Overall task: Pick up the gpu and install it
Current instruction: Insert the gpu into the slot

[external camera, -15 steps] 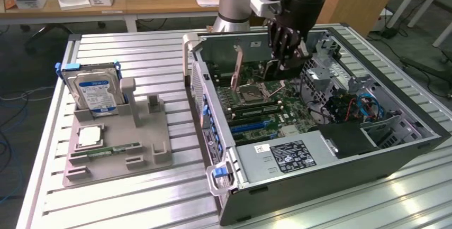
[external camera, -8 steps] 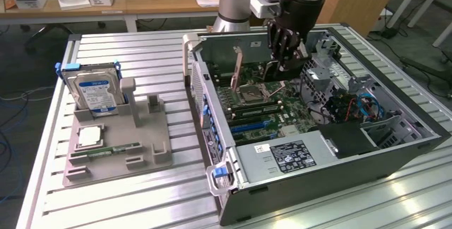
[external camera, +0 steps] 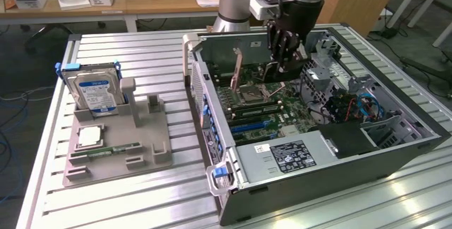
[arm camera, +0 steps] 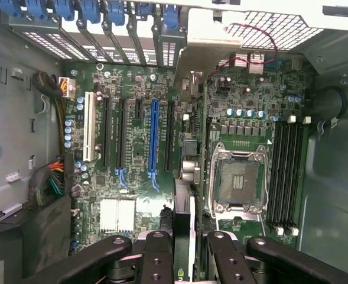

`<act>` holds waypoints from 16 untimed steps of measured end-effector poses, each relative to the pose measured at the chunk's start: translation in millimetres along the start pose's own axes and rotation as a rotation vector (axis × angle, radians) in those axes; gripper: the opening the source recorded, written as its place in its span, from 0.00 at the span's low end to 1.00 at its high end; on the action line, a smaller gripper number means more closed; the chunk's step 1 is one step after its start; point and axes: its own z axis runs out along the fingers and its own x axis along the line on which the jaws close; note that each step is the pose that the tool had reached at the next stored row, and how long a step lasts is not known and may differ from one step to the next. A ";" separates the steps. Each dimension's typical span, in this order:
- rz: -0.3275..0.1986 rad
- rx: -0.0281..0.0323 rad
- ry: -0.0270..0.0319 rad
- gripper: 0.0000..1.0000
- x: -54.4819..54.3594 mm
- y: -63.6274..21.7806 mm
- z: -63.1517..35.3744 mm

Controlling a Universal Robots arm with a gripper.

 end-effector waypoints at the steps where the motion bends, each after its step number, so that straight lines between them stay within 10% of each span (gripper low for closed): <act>1: 0.000 0.0000 0.0001 0.27 0.0 0.0 0.3; 16: 0.000 -0.0001 0.0001 0.27 0.1 0.1 5.7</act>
